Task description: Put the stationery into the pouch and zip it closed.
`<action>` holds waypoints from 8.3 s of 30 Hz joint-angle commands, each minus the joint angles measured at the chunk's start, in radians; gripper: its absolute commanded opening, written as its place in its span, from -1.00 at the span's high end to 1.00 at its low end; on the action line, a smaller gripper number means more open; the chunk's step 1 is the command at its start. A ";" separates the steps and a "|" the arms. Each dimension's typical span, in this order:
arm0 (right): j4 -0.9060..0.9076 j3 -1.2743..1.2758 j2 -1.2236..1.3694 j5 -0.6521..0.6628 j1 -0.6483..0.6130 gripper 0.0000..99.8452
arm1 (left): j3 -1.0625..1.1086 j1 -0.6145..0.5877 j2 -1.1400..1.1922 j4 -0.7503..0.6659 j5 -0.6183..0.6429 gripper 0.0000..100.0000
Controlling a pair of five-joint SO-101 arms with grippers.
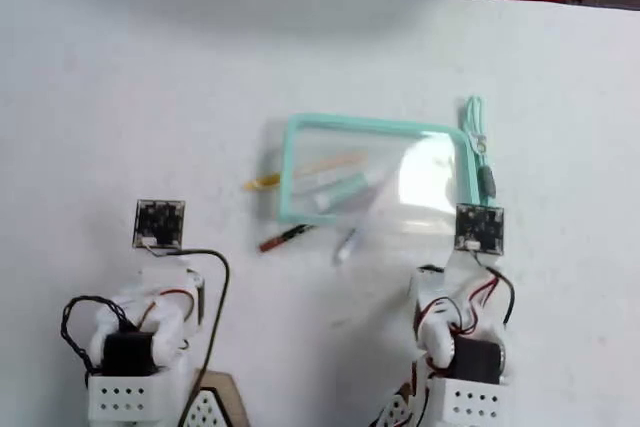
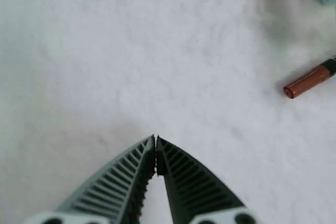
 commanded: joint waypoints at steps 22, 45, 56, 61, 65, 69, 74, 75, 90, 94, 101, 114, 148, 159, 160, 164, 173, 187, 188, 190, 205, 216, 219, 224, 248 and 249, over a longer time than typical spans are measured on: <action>-0.430 0.009 -0.007 -0.006 -0.067 0.96 | -0.005 0.012 -0.005 0.000 0.014 0.95; -0.446 0.009 -0.008 -0.006 0.005 0.96 | -0.233 0.013 -0.005 -0.149 0.014 0.95; -0.446 0.009 -0.007 -0.006 0.005 0.96 | -0.301 0.007 -0.005 -0.075 -0.190 0.95; -0.446 0.009 -0.007 -0.006 0.005 0.96 | -0.307 0.001 -0.005 -0.084 -0.315 0.95; -0.446 0.009 -0.007 -0.006 0.005 0.96 | -0.307 0.001 -0.005 -0.169 -0.334 0.95; -0.446 0.009 -0.007 -0.006 0.005 0.96 | -0.321 0.007 -0.005 -0.272 -0.318 0.95; -0.446 0.009 -0.007 -0.006 0.005 0.96 | -0.381 0.008 -0.005 -0.410 -0.253 0.94; -0.446 0.009 -0.007 -0.006 0.005 0.96 | -0.391 0.008 -0.005 -0.408 -0.221 0.94; -0.446 0.009 -0.005 -0.006 0.001 0.96 | -0.470 0.372 0.188 -0.480 -0.295 0.72; -0.446 0.009 -0.005 -0.006 0.001 0.96 | -0.672 0.375 0.503 -0.512 -0.288 0.72; -0.446 0.009 -0.005 -0.006 0.004 0.96 | -0.921 0.377 1.004 -0.508 -0.110 0.72; -0.470 0.009 -0.004 -0.014 0.186 0.61 | -0.787 0.367 1.055 -0.555 -0.091 0.60; -0.226 -0.114 -0.002 0.310 0.165 0.61 | -1.031 0.262 1.529 -0.535 -0.012 0.65; -0.234 -0.281 0.196 0.305 0.084 0.61 | -0.951 0.262 1.529 -0.678 -0.020 0.65; -0.243 -0.315 0.259 0.305 0.067 0.61 | -0.951 0.262 1.529 -0.678 -0.020 0.65; -0.260 -0.496 0.556 0.261 0.053 0.61 | -0.953 0.262 1.529 -0.678 -0.020 0.65; -0.255 -0.930 1.155 0.241 0.180 0.61 | -0.950 0.194 1.538 -0.730 -0.012 0.65; -0.252 -1.323 1.896 0.249 0.242 0.61 | -0.950 0.196 1.538 -0.730 -0.015 0.65; -0.252 -1.332 1.913 0.249 0.240 0.61 | -0.950 0.196 1.538 -0.730 -0.015 0.65; -0.254 -1.336 1.922 0.249 0.237 0.61 | -0.950 0.196 1.538 -0.730 -0.015 0.65; -0.269 -1.465 1.933 0.249 0.219 0.61 | -0.950 0.196 1.538 -0.733 -0.014 0.65; -0.289 -1.488 2.081 0.250 0.186 0.61 | -0.950 0.197 1.538 -0.735 -0.015 0.65; -0.280 -1.540 2.143 0.250 0.189 0.61 | -0.950 0.196 1.538 -0.735 -0.015 0.65; -0.220 -1.608 2.184 0.250 0.189 0.61 | -0.950 0.194 1.538 -0.735 -0.015 0.65; -0.183 -1.616 2.270 0.479 0.306 0.68 | -0.950 0.191 1.538 -0.729 -0.015 0.65; -0.194 -1.616 2.287 0.506 0.303 0.70 | -0.950 0.191 1.538 -0.729 -0.015 0.65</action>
